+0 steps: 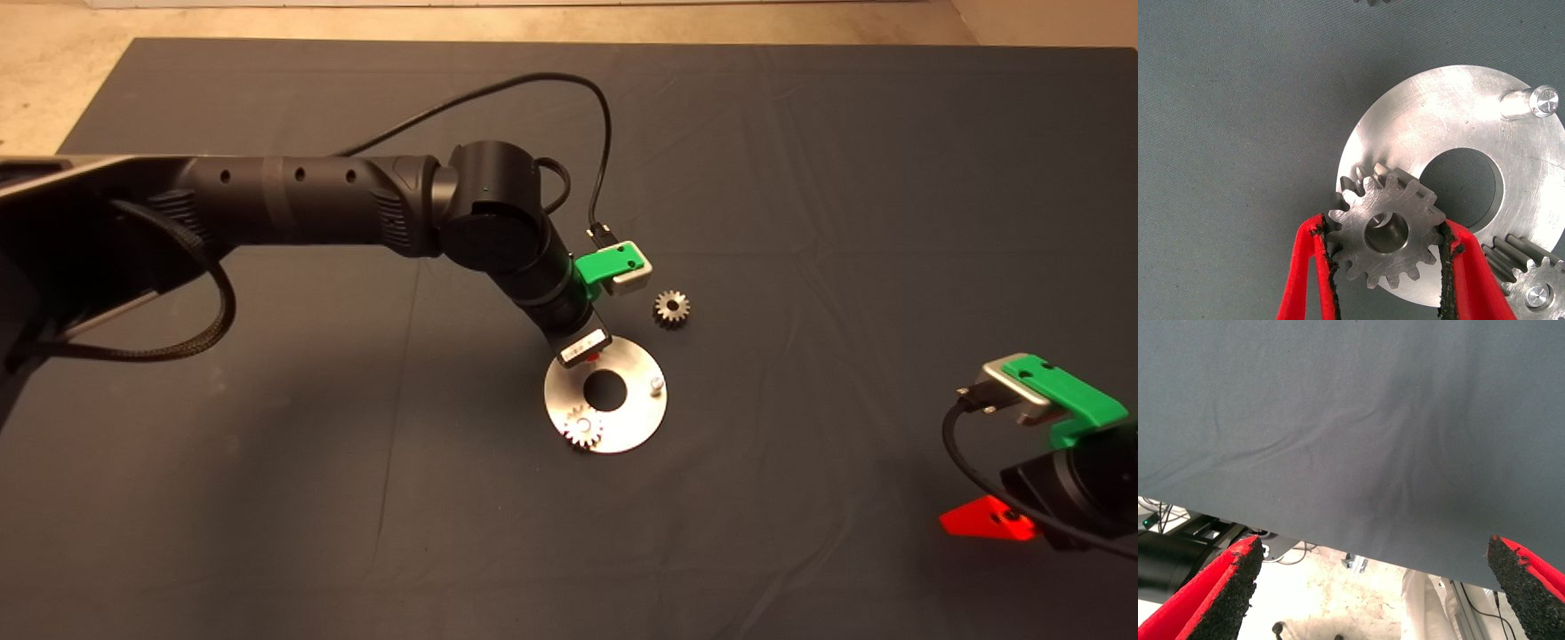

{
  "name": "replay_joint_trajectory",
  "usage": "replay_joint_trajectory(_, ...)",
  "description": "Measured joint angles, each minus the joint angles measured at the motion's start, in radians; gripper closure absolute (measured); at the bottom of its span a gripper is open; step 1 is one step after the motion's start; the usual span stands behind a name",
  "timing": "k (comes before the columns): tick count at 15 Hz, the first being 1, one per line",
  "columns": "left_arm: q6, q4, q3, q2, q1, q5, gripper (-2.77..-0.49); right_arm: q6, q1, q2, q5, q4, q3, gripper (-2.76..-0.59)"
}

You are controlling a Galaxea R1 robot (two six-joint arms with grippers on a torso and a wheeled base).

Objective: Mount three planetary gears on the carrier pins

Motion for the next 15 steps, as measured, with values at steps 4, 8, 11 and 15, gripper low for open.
replay_joint_trajectory(4,0.0,0.0,0.0,0.0,0.0,-0.001,-0.55,0.0,0.0,0.0,0.0,0.0,0.0,-2.5)
replay_joint_trajectory(8,0.0,0.0,0.0,0.0,0.001,-0.003,-0.55,0.0,0.0,0.0,0.0,0.001,0.0,-2.5)
replay_joint_trajectory(11,0.0,0.0,0.0,-0.001,0.001,-0.005,-0.55,0.0,0.0,0.0,0.0,0.002,0.0,-2.5)
replay_joint_trajectory(15,-0.001,0.002,0.0,0.0,0.003,-0.008,-0.55,0.0,0.0,0.0,0.0,0.003,0.0,-2.5)
